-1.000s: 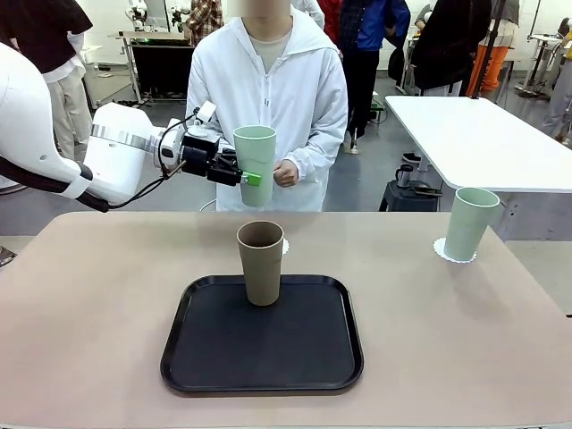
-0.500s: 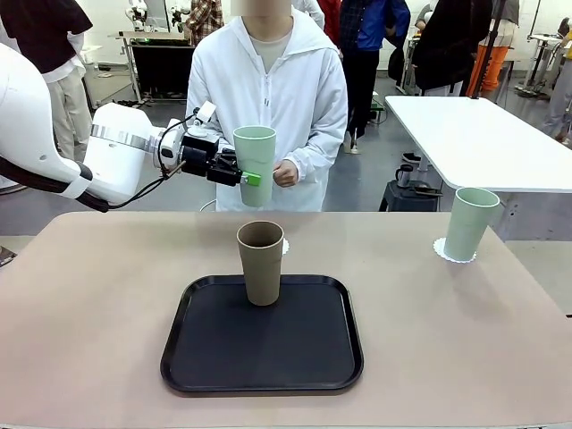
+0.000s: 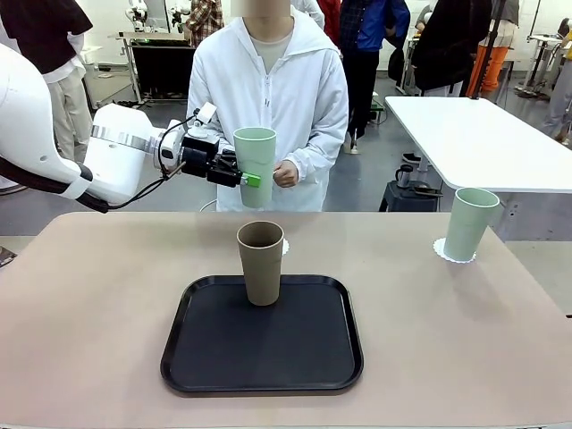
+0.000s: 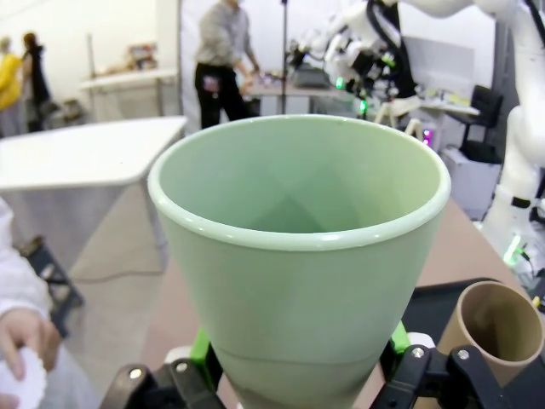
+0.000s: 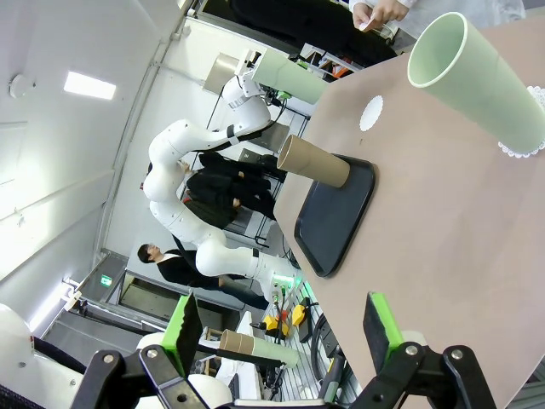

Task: Place coasters on the table and set cups on them.
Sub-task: Take one Reusable plastic cup from the Flat Tray and place it on a coaster set by the human.

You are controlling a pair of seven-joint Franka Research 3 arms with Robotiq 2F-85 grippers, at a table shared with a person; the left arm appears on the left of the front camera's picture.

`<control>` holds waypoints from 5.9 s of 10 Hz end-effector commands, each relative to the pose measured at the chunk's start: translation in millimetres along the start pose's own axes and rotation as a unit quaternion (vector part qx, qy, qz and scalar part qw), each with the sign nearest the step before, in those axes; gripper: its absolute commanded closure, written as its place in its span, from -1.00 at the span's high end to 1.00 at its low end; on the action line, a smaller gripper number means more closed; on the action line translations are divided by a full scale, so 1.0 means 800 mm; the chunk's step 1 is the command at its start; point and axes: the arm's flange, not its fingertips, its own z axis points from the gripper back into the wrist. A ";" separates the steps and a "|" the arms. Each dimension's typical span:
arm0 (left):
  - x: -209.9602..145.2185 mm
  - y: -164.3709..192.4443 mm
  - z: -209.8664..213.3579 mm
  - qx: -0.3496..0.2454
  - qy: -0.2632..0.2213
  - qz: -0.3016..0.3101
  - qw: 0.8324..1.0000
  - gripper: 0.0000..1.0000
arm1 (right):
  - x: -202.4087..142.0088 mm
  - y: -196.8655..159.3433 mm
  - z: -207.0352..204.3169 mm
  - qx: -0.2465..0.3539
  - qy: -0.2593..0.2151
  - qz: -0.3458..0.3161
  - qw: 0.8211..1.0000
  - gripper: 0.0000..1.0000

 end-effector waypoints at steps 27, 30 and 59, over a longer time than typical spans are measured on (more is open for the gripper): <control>-0.129 0.050 -0.069 -0.080 0.037 -0.029 0.996 0.70 | -0.001 0.000 -0.001 -0.001 0.000 -0.002 1.000 1.00; -0.133 0.052 -0.071 -0.085 0.031 -0.035 0.995 0.70 | -0.001 0.000 -0.001 -0.001 0.000 -0.002 1.000 1.00; -0.158 0.053 -0.076 -0.127 0.064 -0.036 0.989 1.00 | -0.001 0.000 -0.001 -0.001 0.000 -0.002 1.000 1.00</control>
